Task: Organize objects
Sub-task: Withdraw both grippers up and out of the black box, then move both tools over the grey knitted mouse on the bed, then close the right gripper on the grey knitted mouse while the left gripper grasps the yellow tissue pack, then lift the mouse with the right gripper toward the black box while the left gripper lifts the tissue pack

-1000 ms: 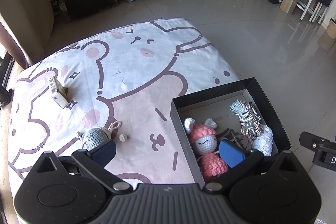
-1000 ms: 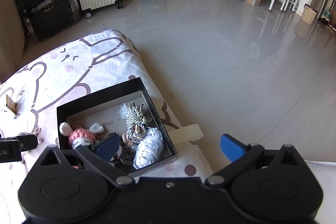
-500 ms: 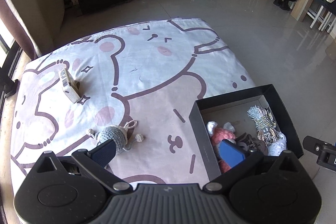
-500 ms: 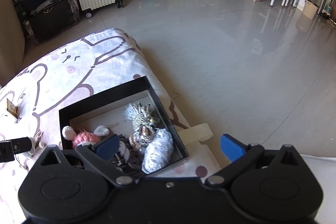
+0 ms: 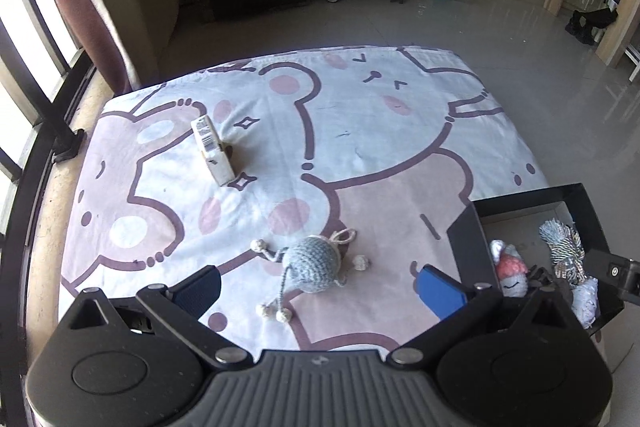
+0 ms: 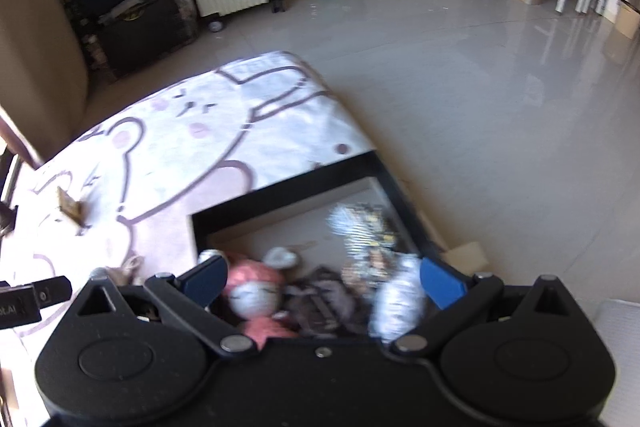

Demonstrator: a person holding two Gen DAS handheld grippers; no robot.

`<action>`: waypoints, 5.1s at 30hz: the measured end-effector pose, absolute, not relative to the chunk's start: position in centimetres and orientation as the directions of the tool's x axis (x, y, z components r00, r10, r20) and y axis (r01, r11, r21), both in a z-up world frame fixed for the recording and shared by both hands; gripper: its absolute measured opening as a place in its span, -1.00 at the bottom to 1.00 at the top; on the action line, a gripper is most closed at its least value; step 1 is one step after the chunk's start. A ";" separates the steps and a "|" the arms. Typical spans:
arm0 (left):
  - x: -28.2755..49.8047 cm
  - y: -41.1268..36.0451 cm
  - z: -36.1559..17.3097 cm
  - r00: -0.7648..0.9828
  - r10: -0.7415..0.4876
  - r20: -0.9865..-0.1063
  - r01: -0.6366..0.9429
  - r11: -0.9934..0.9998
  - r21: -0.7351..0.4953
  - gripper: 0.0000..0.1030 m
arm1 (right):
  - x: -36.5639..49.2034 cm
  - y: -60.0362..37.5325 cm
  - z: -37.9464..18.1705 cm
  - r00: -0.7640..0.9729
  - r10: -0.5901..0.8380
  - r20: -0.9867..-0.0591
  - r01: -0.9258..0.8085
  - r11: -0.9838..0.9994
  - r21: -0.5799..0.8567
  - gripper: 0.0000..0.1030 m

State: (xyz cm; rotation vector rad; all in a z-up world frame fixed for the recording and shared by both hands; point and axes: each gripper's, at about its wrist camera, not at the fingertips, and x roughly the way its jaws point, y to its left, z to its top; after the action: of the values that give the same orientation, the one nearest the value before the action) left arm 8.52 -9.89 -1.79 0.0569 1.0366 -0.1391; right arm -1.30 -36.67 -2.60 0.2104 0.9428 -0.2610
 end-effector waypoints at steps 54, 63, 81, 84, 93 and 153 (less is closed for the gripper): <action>10.9 3.0 -5.0 0.562 0.004 -0.827 -0.131 0.988 -0.085 1.00 | 6.1 -22.2 -6.3 0.556 0.112 -0.824 0.006 0.990 0.138 1.00; 13.3 2.0 -5.2 0.639 -0.029 -0.769 -0.114 0.985 -0.132 0.93 | 8.0 -21.0 -8.1 0.515 0.154 -0.843 0.009 0.983 0.185 0.92; 20.8 0.3 -10.0 0.664 -0.060 -0.745 -0.105 0.979 -0.173 0.29 | 11.0 -20.5 -12.3 0.367 0.324 -0.872 0.042 0.931 0.364 0.38; 21.6 0.8 -10.6 0.670 -0.064 -0.739 -0.132 0.970 -0.204 0.28 | 11.2 -20.4 -12.7 0.357 0.326 -0.875 0.047 0.930 0.365 0.25; 24.0 -0.1 -12.1 0.667 -0.078 -0.741 -0.133 0.966 -0.221 0.07 | 11.6 -19.4 -13.9 0.334 0.343 -0.878 -0.013 0.933 0.359 0.31; 10.1 -6.0 -12.0 0.320 -0.155 -0.935 0.299 0.953 -0.055 0.43 | 5.6 -24.9 -8.1 0.379 0.316 -0.870 0.065 0.929 0.365 0.00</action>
State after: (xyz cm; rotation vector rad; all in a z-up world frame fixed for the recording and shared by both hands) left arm 10.08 -6.03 -11.96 0.1367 1.2097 -0.2997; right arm 5.61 -24.88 -8.06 0.3687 1.1785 0.1645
